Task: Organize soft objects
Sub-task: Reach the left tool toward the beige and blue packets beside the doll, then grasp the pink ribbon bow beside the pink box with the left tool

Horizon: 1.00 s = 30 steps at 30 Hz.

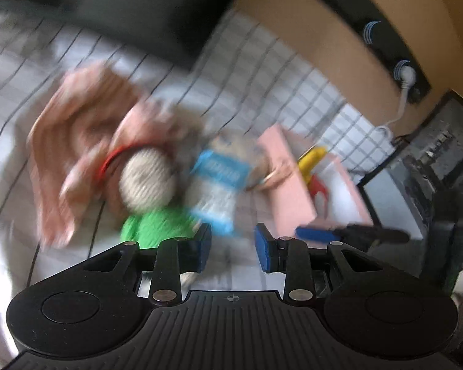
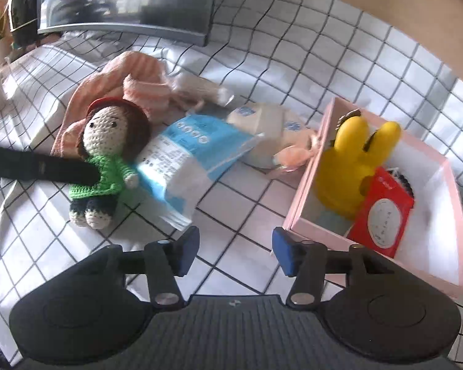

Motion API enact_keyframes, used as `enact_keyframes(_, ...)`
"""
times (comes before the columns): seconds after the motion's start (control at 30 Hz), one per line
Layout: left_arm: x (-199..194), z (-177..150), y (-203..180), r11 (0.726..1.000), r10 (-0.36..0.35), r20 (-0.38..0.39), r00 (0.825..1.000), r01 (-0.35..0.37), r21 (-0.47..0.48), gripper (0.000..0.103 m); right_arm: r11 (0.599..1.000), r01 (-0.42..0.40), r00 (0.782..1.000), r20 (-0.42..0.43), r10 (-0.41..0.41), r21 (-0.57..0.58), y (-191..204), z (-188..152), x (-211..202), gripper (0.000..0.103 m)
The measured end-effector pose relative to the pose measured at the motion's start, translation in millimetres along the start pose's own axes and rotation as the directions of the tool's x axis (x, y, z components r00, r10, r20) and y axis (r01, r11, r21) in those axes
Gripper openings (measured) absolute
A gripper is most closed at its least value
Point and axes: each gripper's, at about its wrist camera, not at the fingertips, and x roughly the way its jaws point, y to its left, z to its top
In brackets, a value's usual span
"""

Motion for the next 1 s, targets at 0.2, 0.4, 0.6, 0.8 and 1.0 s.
enact_keyframes(0.2, 47.6, 32.9, -45.6, 0.98, -0.032, -0.042, 0.999, 0.039, 0.194, 0.034, 0.999, -0.04, 0.998, 0.048, 0.038, 0.033, 10.4, -18.4, -16.1, 0.052)
enact_keyframes(0.4, 119.2, 36.1, -85.4, 0.871, 0.069, -0.104, 0.992, -0.009, 0.49, 0.034, 1.0, -0.024, 0.999, 0.041, 0.025, -0.02, 17.7, -61.9, -41.8, 0.052)
enact_keyframes(0.6, 169.5, 37.4, -95.3, 0.815, 0.116, -0.136, 0.984, -0.016, 0.58, 0.03, 0.993, 0.045, 0.999, 0.026, -0.048, 0.11, -6.1, -92.4, -59.9, 0.052)
enact_keyframes(0.8, 204.6, 40.7, -94.8, 0.809, 0.163, -0.159, 0.974, -0.039, 0.587, 0.016, 0.967, 0.107, 0.994, -0.002, -0.109, 0.23, -33.9, -112.5, -63.9, 0.052)
enact_keyframes(1.0, 201.7, 47.4, -75.0, 0.898, 0.109, -0.176, 0.978, -0.021, 0.44, 0.014, 0.964, 0.123, 0.992, -0.011, -0.124, 0.236, -39.1, -116.8, -63.6, 0.052)
